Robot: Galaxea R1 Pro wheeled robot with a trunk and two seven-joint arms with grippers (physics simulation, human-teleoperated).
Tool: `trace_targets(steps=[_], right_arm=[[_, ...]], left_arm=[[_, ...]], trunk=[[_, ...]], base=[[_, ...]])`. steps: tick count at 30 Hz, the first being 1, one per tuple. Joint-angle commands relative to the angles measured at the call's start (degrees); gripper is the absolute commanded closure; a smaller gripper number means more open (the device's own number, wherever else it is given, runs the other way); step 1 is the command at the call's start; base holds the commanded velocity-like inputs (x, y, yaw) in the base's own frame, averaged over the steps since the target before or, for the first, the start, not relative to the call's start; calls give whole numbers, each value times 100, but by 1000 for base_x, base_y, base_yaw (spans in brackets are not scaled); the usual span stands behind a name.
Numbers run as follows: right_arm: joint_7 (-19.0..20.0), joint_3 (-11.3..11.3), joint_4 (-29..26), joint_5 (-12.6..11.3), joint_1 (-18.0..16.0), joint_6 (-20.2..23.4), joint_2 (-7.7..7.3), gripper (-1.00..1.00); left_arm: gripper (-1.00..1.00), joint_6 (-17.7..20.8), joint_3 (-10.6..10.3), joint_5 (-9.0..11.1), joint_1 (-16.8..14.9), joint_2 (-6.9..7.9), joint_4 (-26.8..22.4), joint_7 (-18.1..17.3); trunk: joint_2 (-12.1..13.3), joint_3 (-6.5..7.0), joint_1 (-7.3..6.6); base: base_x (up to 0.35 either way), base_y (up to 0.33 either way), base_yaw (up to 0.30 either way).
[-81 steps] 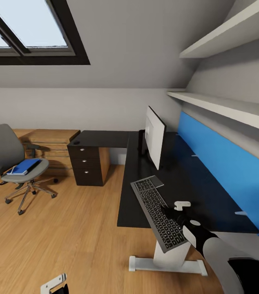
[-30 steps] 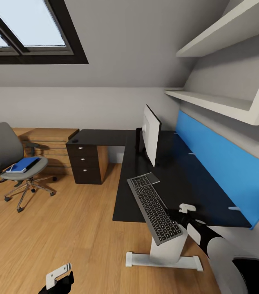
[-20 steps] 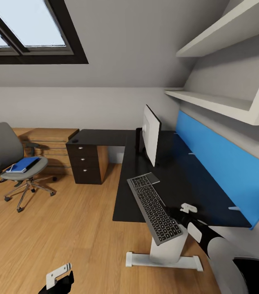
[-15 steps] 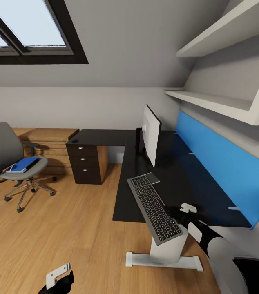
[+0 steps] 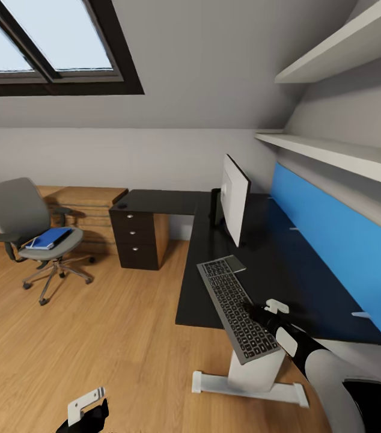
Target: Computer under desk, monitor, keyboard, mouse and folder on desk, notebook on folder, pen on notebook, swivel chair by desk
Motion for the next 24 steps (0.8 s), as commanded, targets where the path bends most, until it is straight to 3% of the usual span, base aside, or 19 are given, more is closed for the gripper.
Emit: trace_targets(steps=[1, 16, 24], right_arm=[[32, -20, 9, -14, -4, -15, -1, -100], [32, -16, 17, -13, -4, -15, 16, -100], [37, -13, 14, -15, -4, -15, 16, -100]], left_arm=[[-100, 20, -25, 32, -5, 7, -8, 49], [-100, 20, -25, 40, -7, 16, 16, 0], [-100, 20, -25, 41, -5, 16, 26, -4]], trunk=[[-4, -6, 0], [-4, -6, 0], [-4, -6, 0]], base=[[0, 0, 250], [0, 0, 152], [-171, 0, 44]])
